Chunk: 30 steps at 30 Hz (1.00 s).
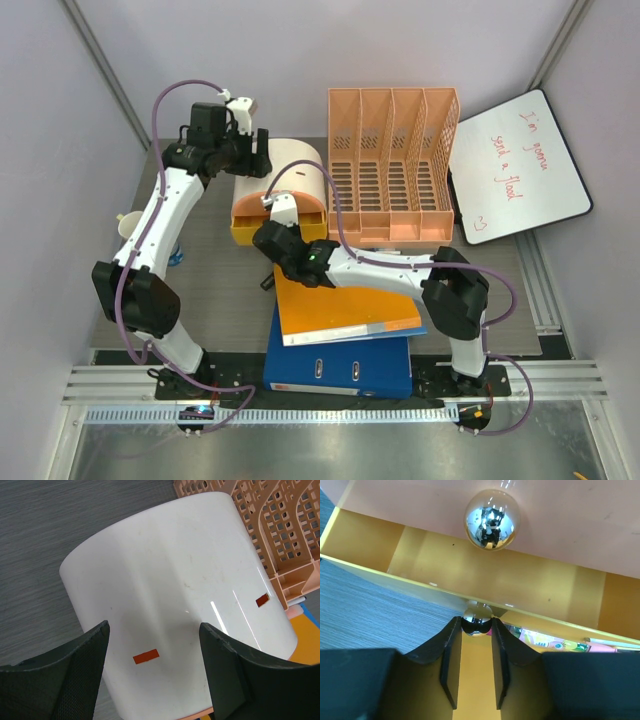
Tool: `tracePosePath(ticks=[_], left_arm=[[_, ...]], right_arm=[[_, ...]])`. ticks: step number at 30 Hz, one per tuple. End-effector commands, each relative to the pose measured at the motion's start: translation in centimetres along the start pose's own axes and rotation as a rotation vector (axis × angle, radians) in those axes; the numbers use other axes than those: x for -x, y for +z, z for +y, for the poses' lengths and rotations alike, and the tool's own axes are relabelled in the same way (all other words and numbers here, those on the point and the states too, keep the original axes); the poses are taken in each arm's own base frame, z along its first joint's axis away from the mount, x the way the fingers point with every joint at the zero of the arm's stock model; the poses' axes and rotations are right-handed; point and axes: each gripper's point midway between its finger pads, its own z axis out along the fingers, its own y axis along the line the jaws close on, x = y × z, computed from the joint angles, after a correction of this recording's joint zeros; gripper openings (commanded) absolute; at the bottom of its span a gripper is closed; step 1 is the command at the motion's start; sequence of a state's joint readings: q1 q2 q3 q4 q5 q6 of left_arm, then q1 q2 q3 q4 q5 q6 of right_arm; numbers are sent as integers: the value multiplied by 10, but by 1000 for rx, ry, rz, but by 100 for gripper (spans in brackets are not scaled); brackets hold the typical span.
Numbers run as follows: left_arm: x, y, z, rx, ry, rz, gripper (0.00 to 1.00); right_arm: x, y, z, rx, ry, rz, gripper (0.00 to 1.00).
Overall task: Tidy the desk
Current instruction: Open the drawer in the storage box.
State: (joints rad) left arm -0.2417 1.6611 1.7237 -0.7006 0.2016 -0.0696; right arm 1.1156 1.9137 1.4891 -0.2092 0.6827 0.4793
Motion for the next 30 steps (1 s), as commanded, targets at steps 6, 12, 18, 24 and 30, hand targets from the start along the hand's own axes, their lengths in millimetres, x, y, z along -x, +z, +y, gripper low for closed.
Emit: tracePosePath(ticks=[6,12,18,24,30], left_arm=[[-11,-4,1,7,21,39,73],[-11,-5,0,5,19,38,73],[-8,-7,0,5,14,29,73],[-6,-8,-1,1,7,24,73],[-5,-8,-3,-5,1,24,73]], right_arm=[[39,-17,1,26,101,-90,17],[35,-30,2,29,90,-91,13],[20,-46,7,38,71,-74,13],[-3,-56,15,57,55,-40,13],[-15,-63,17,60,42,-21,13]])
